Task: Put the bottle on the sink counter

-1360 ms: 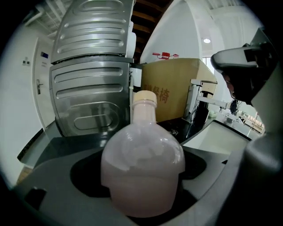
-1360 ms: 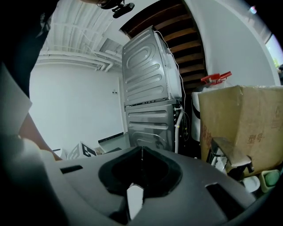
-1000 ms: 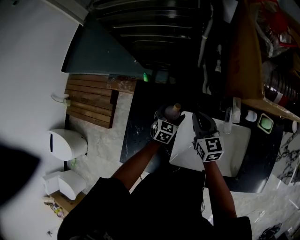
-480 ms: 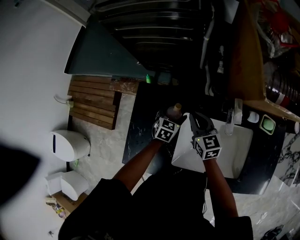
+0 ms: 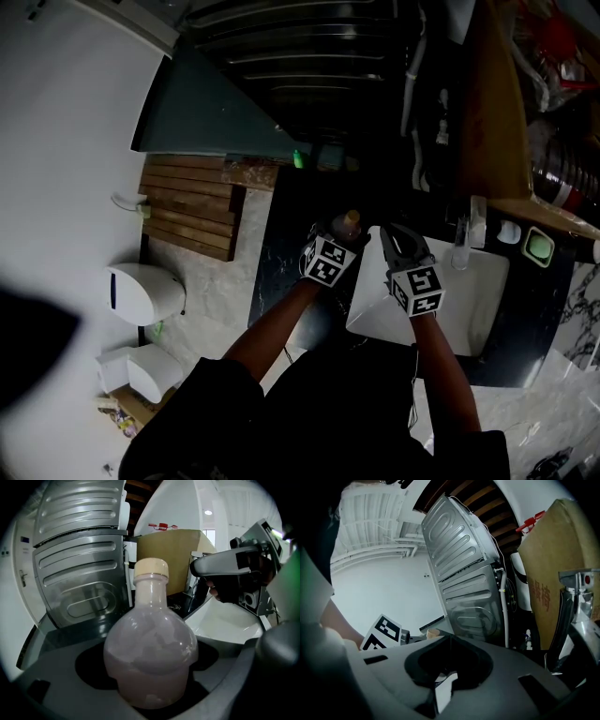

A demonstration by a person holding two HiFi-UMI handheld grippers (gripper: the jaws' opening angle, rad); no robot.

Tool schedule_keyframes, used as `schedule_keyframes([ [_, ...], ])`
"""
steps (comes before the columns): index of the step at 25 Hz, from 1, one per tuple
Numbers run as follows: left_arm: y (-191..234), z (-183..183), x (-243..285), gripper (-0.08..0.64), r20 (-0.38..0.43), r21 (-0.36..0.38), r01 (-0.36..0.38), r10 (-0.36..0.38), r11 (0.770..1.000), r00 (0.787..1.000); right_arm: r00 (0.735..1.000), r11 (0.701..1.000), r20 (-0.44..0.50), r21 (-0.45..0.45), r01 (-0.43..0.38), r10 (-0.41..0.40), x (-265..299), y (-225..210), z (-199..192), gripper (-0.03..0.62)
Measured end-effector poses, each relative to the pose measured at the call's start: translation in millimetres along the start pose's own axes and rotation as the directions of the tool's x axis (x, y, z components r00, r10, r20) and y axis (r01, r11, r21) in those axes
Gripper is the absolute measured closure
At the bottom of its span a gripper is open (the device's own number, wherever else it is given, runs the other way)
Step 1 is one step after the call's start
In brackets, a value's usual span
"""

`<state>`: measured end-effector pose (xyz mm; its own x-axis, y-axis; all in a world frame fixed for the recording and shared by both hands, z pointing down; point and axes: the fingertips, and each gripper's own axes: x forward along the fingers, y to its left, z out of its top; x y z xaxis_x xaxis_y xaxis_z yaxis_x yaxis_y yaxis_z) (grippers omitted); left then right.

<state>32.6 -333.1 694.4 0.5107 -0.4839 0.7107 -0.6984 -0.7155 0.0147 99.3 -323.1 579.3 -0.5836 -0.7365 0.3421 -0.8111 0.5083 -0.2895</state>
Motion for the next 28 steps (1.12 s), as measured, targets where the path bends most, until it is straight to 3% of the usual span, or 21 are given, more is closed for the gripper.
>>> schedule_keyframes([
  [9,-1,-1,1,0.15,-0.001,-0.001,0.009,-0.009,1.0,1.0,0.977,0.979,0.057,-0.013,-0.203,0.204,15,36,3,0.549],
  [10,-1,0,1,0.15,-0.001,-0.001,0.011,-0.011,1.0,1.0,0.974,0.976,0.059,-0.004,-0.218,0.218,17,38,2,0.541],
  [11,-1,0,1,0.15,-0.001,-0.001,0.011,-0.011,1.0,1.0,0.971,0.973,0.059,0.009,-0.232,0.231,20,40,0,0.493],
  [12,-1,0,1,0.15,-0.001,0.0,0.012,-0.012,1.0,1.0,0.969,0.97,0.058,0.025,-0.244,0.242,24,41,-2,0.44],
  [13,-1,0,1,0.15,-0.002,0.0,0.012,-0.012,1.0,1.0,0.967,0.967,0.056,0.04,-0.251,0.249,27,41,-3,0.433],
  [18,-1,0,1,0.15,-0.001,0.001,0.013,-0.013,1.0,1.0,0.96,0.956,0.05,0.083,-0.28,0.276,47,41,-8,0.431],
  [22,-2,-1,0,0.15,-0.002,0.004,0.015,-0.015,1.0,1.0,0.939,0.937,0.016,0.072,-0.343,0.343,61,52,-14,0.433],
  [28,-3,0,1,0.15,-0.003,0.003,0.018,-0.018,1.0,1.0,0.937,0.935,0.005,0.058,-0.35,0.35,67,49,-13,0.439],
])
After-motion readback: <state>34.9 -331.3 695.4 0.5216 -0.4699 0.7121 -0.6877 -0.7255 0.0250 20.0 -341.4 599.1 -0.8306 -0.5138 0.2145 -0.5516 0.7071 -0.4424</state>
